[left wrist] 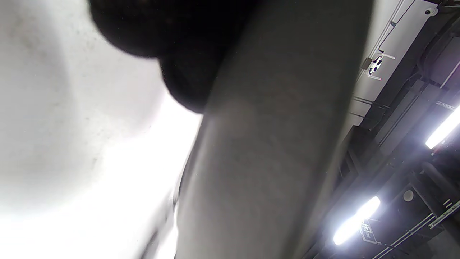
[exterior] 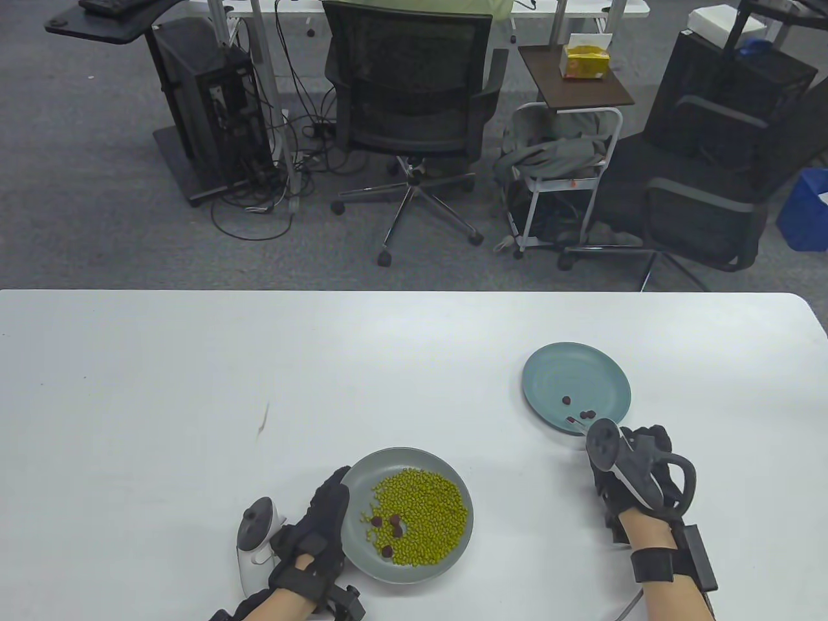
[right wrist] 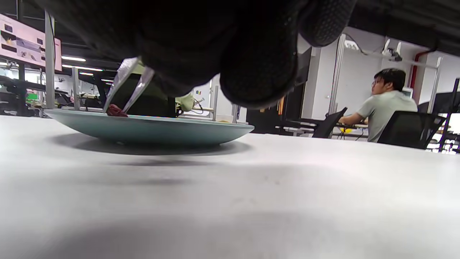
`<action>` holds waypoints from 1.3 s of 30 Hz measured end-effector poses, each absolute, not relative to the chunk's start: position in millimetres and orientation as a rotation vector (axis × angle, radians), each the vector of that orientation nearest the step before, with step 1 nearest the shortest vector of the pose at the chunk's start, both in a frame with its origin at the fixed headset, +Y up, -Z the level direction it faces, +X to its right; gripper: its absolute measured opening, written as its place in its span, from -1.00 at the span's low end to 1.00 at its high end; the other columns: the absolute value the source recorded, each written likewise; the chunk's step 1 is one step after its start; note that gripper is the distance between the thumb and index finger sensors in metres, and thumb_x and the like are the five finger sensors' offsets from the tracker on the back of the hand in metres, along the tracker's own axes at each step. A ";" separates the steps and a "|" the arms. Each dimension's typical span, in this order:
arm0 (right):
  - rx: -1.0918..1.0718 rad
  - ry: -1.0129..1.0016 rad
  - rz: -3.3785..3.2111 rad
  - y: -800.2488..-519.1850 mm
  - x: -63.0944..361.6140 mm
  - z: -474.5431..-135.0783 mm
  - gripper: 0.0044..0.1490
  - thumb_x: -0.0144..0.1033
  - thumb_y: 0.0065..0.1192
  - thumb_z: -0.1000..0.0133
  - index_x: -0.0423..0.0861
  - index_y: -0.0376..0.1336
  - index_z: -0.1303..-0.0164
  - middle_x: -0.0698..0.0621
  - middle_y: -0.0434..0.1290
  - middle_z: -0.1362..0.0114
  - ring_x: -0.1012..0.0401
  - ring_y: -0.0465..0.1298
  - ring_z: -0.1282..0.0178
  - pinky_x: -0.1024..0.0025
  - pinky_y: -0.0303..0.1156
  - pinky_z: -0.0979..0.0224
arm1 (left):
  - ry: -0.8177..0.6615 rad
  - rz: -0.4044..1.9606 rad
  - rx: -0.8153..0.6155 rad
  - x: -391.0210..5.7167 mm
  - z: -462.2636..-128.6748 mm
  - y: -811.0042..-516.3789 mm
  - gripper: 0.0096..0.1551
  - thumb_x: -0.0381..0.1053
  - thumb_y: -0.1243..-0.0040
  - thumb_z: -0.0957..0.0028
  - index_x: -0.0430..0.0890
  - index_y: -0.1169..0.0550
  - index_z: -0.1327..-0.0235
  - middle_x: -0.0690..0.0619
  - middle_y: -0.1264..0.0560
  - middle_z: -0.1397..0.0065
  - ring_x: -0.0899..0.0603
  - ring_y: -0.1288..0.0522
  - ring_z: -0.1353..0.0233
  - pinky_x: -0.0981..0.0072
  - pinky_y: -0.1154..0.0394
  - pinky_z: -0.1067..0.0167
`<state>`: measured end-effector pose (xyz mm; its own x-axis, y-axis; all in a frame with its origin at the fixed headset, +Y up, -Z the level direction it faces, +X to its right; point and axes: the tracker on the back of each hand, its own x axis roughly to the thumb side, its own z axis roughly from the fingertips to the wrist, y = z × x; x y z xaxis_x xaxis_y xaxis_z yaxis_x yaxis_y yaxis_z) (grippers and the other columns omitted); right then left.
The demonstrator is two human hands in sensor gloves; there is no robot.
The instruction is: Pick cranberries with tweezers into plate
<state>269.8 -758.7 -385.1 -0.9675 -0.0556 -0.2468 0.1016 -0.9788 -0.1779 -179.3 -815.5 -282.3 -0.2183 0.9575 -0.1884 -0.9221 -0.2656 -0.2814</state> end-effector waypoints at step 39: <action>-1.000 0.785 -3.057 -695.1 98.9 -257.0 -0.40 0.18 0.15 0.14 0.17 0.42 -0.05 0.32 0.54 0.19 0.29 0.55 -0.03 0.04 0.10 -0.62 | -0.111 1.798 -0.367 -180.3 -283.3 -814.4 -0.28 0.26 0.12 -0.16 -0.01 -0.07 -0.48 -0.05 -0.38 -0.38 -0.11 -0.75 0.19 0.28 -0.69 0.36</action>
